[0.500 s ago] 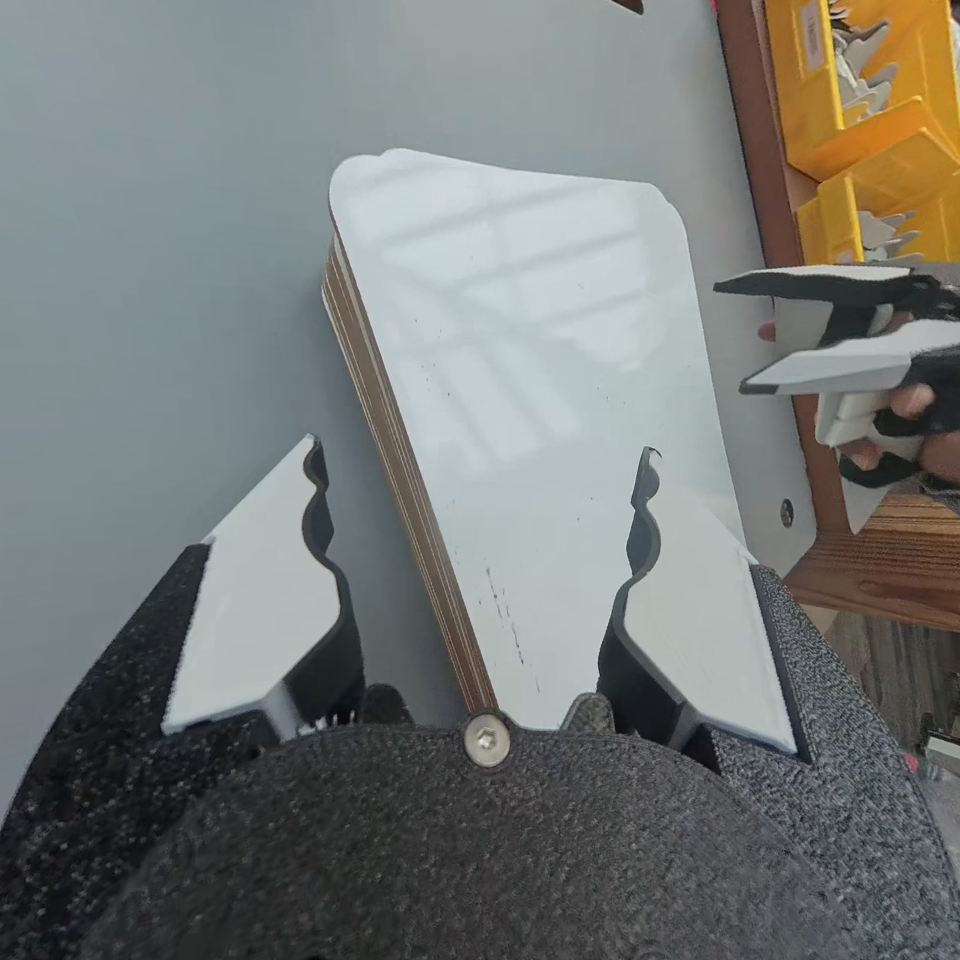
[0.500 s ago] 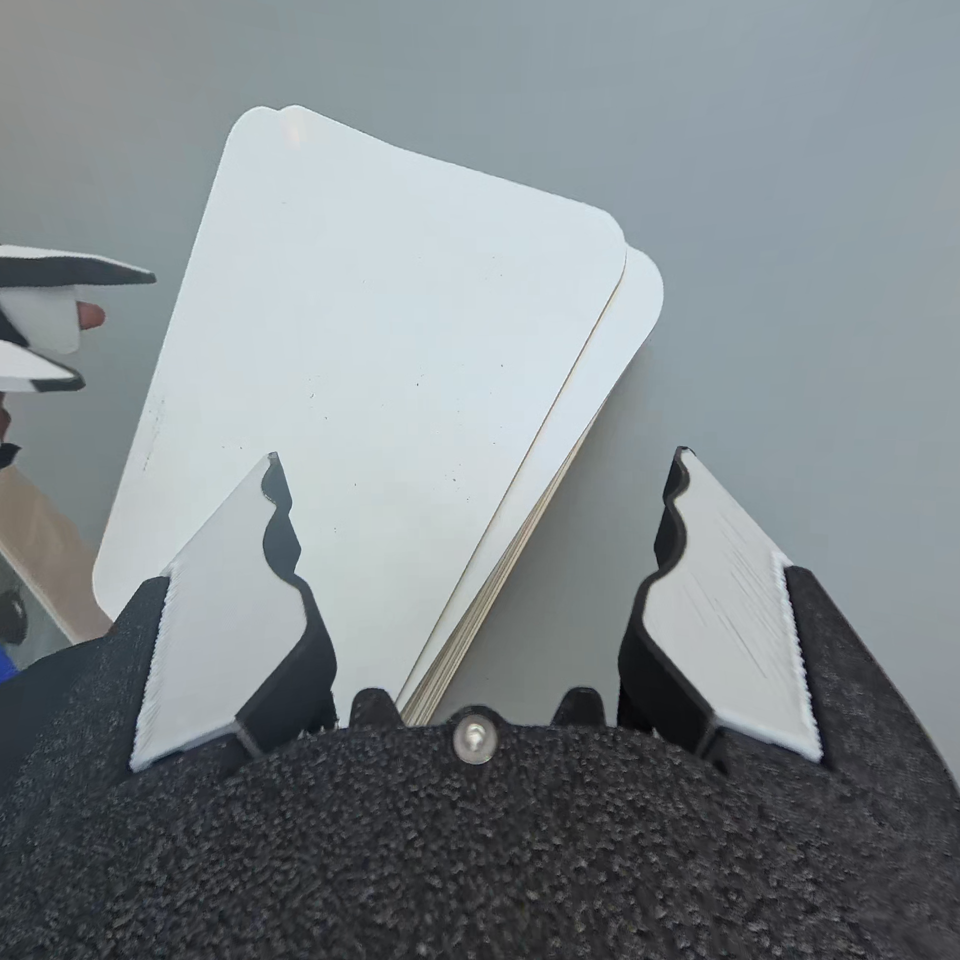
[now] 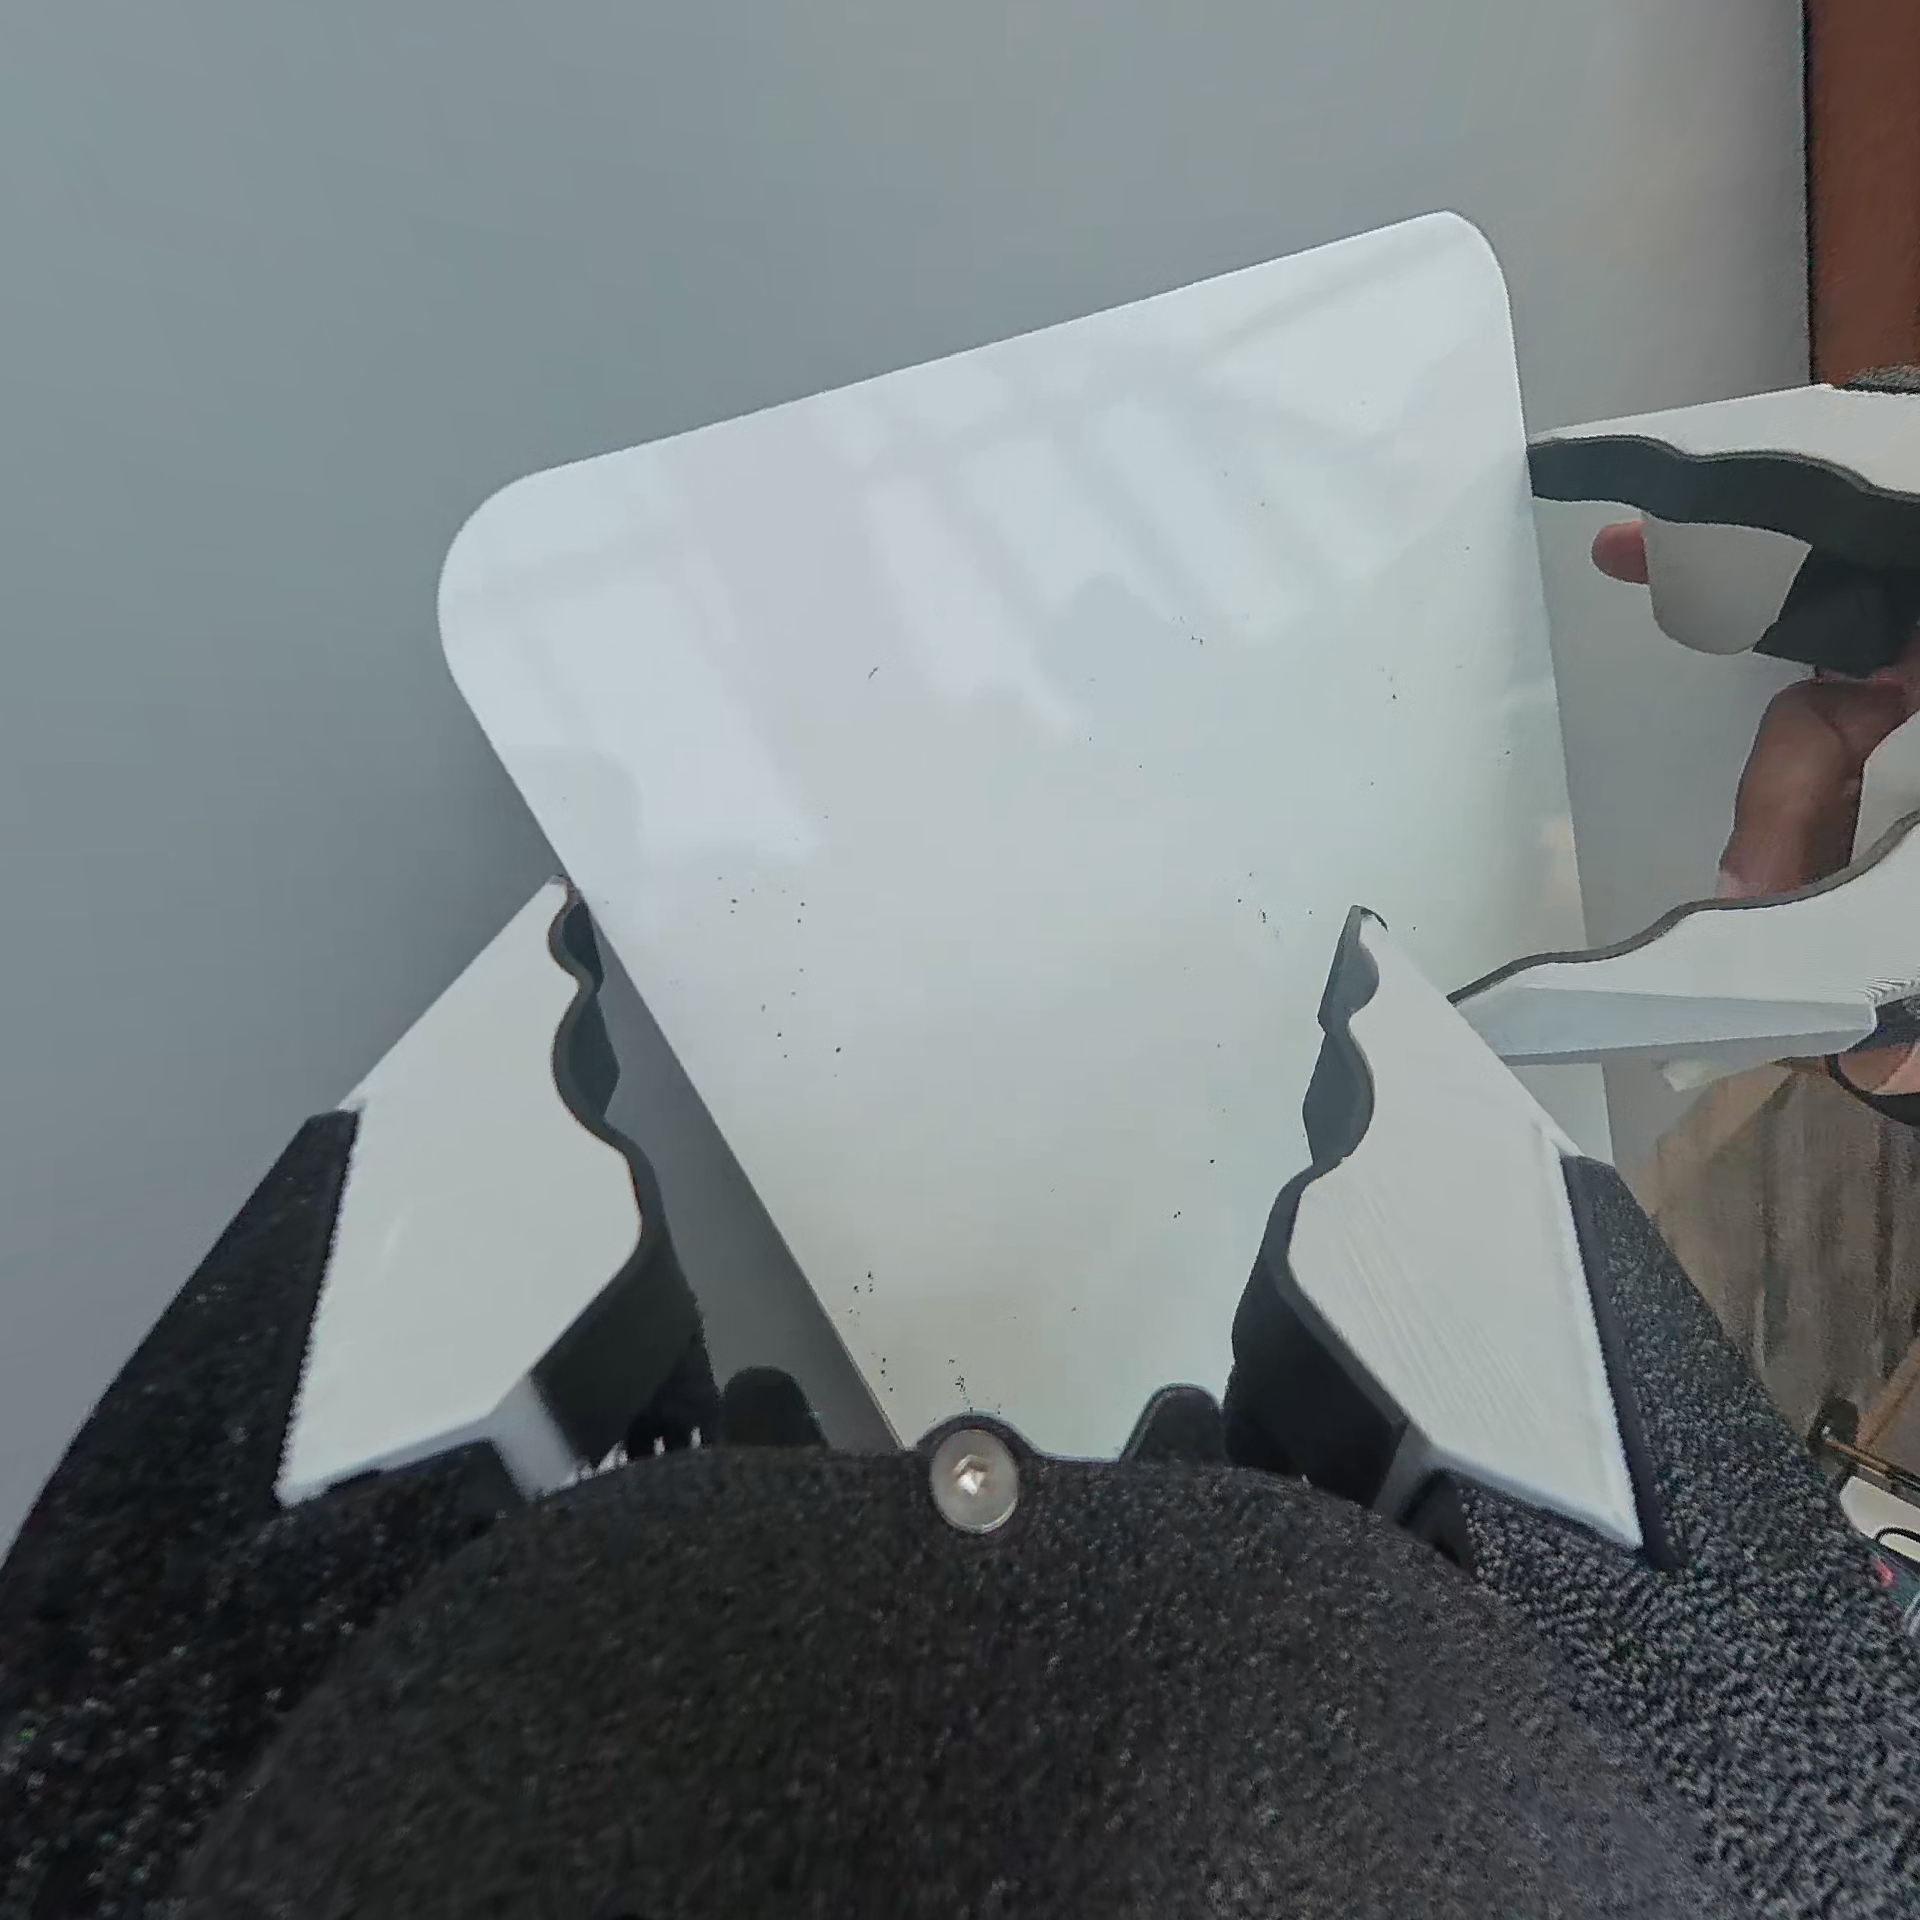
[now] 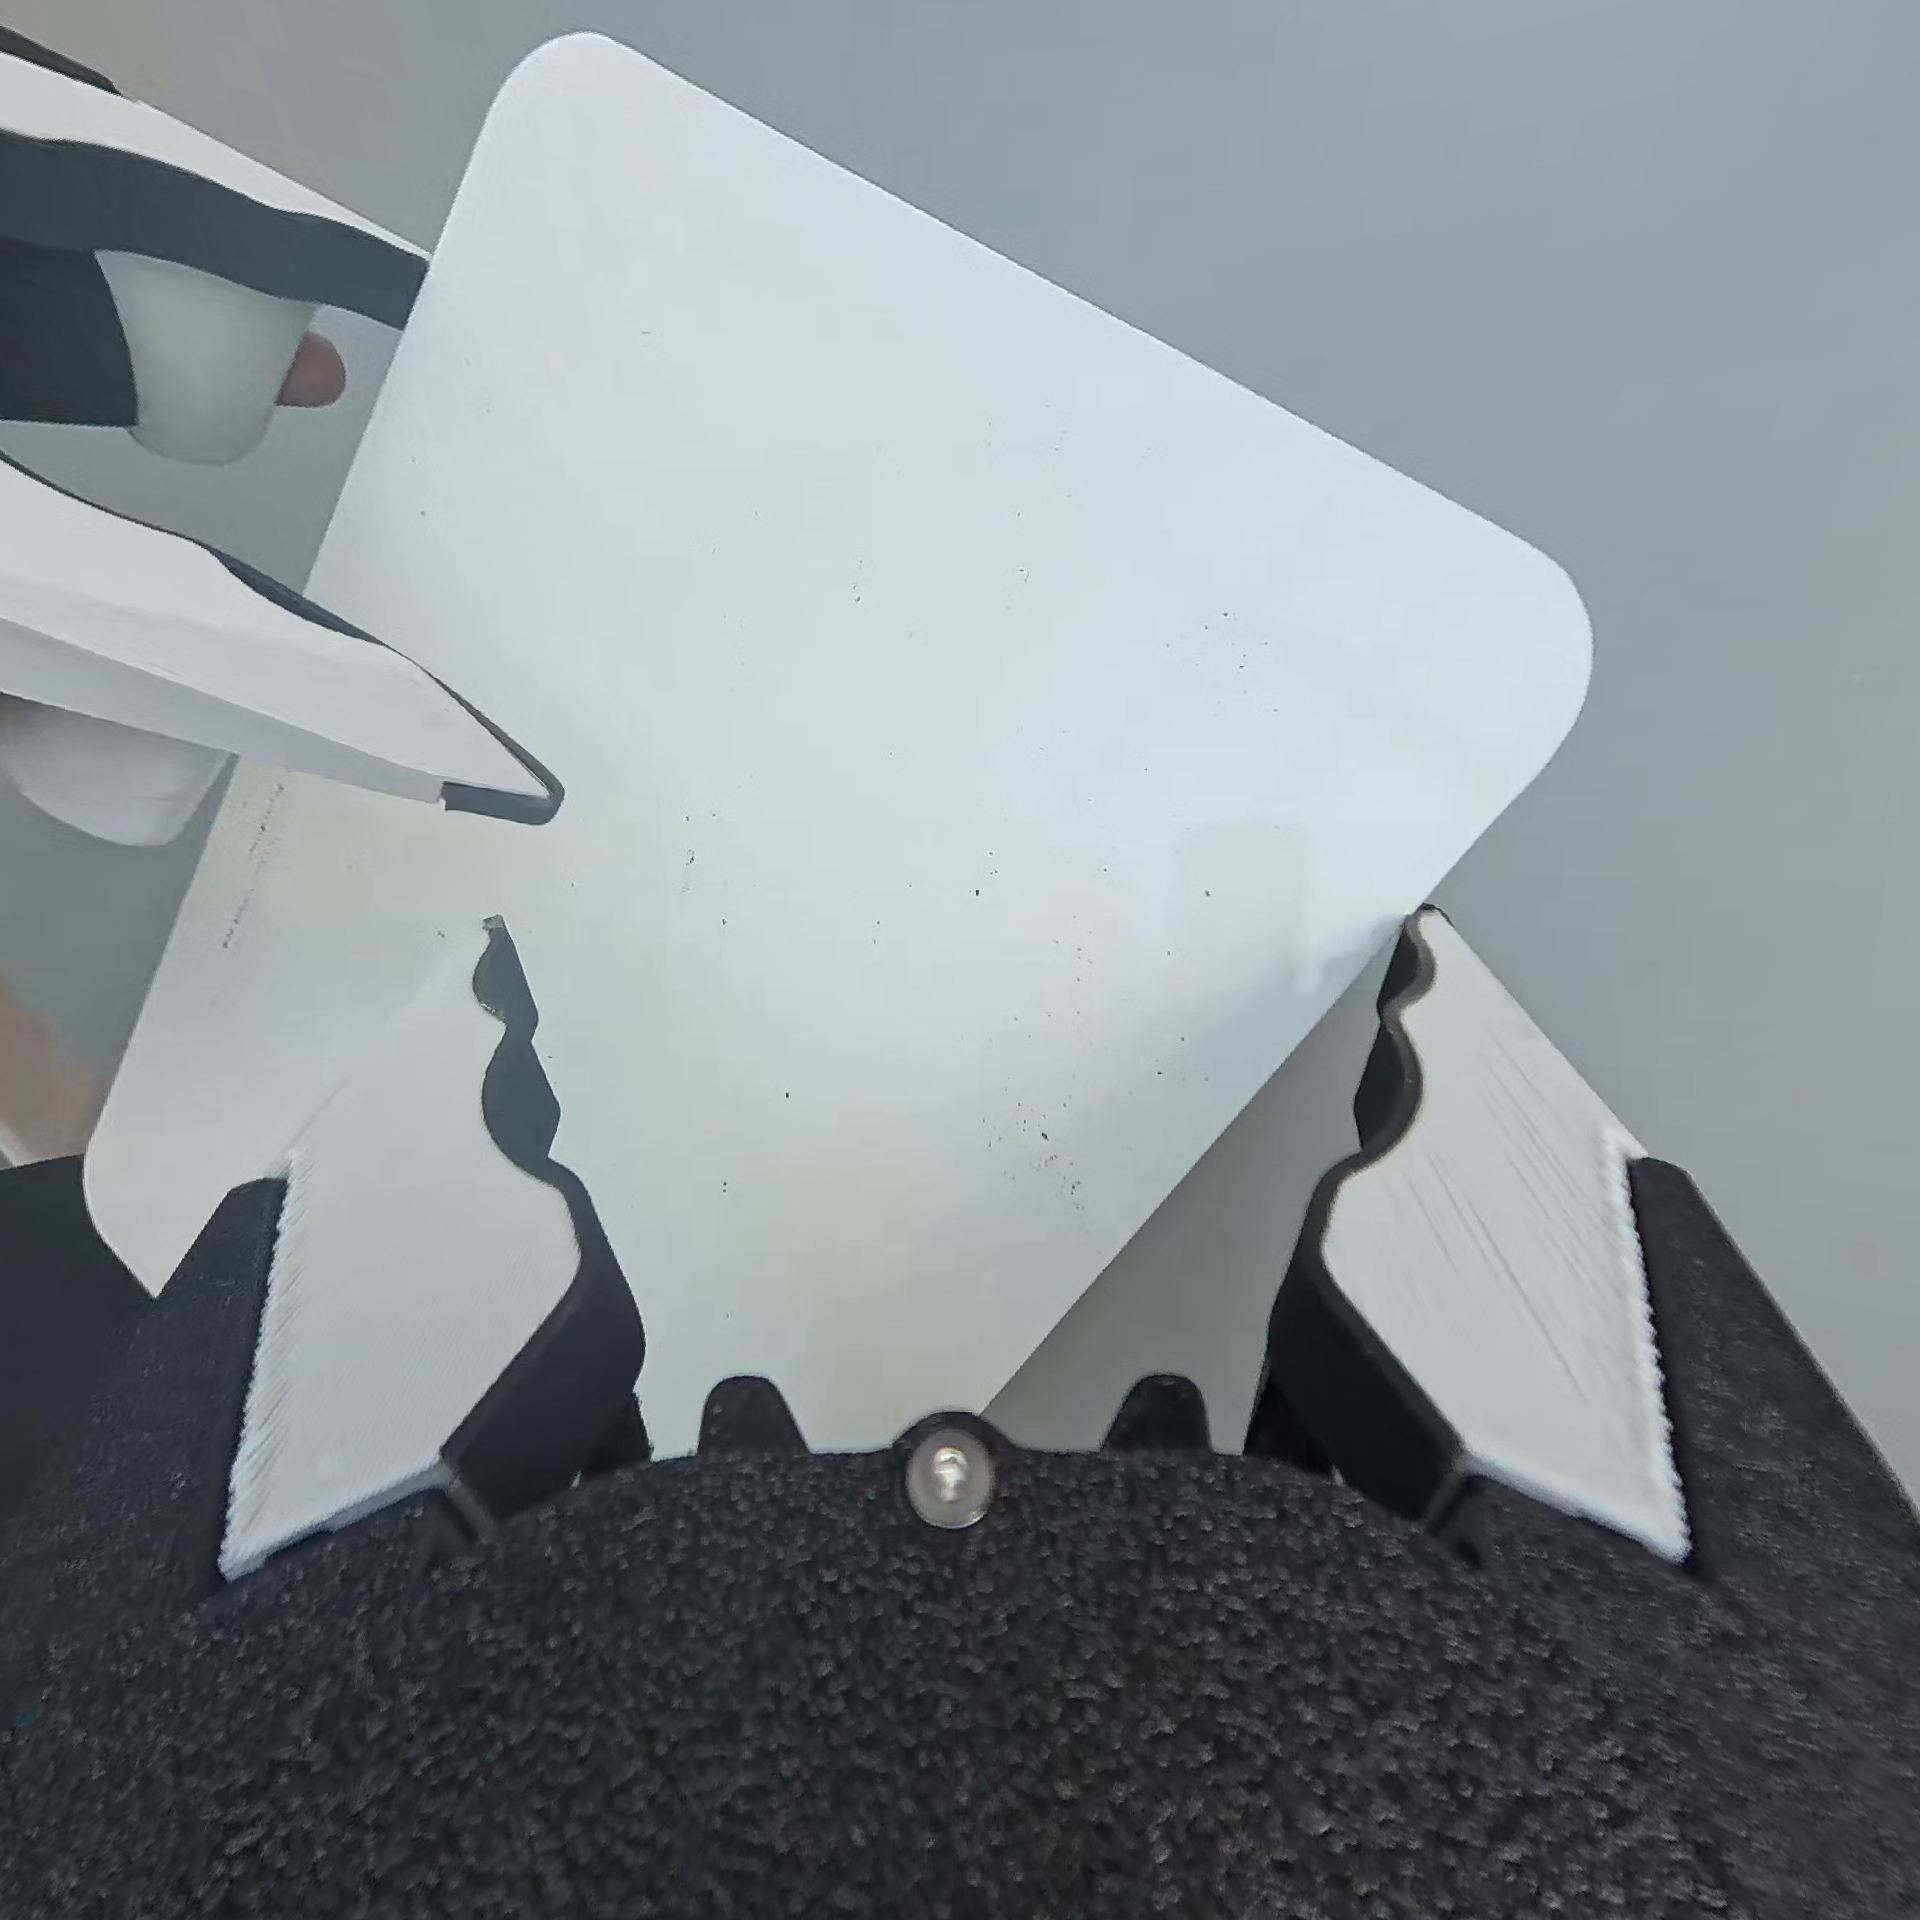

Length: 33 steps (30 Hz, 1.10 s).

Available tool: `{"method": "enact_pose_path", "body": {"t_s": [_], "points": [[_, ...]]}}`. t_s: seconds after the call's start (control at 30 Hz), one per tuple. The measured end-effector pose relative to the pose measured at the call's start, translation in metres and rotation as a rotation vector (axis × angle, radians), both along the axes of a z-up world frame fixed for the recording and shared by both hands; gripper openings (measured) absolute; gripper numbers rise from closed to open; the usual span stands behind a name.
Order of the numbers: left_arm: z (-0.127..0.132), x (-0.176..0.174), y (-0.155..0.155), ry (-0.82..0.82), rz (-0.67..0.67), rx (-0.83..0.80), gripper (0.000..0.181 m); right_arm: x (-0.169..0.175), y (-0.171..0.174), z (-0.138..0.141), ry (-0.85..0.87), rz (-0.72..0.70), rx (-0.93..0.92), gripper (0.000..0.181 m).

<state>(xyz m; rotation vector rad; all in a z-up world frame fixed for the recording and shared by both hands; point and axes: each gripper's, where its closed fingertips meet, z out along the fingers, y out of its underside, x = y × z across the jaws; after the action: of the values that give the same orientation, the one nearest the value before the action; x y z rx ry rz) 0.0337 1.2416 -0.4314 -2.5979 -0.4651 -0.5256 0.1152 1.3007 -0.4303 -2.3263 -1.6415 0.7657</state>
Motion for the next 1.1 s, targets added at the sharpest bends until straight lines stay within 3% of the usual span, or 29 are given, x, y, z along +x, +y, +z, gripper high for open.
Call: {"method": "enact_pose_path", "body": {"t_s": [0.13,0.3,0.43,0.63,1.0,1.1], "points": [[0.007,-0.010,0.000,-0.068,0.015,0.056,0.121,0.001,0.006,0.004,0.045,-0.036,-0.019,0.143],[0.017,-0.034,0.001,-0.123,0.041,0.125,0.118,0.019,0.017,0.020,0.133,-0.104,-0.064,0.141],[0.006,-0.035,0.001,-0.159,0.012,0.075,0.119,0.039,0.011,0.014,0.117,-0.171,-0.124,0.143],[-0.022,-0.005,-0.015,-0.226,-0.008,-0.114,0.125,0.024,-0.004,-0.014,0.052,-0.183,-0.210,0.155],[-0.025,0.007,-0.009,-0.159,0.017,-0.120,0.135,0.011,-0.022,-0.019,0.039,-0.167,-0.213,0.157],[-0.014,-0.008,-0.007,-0.081,0.056,0.026,0.116,0.020,-0.014,-0.018,0.078,-0.154,-0.150,0.145]]}}
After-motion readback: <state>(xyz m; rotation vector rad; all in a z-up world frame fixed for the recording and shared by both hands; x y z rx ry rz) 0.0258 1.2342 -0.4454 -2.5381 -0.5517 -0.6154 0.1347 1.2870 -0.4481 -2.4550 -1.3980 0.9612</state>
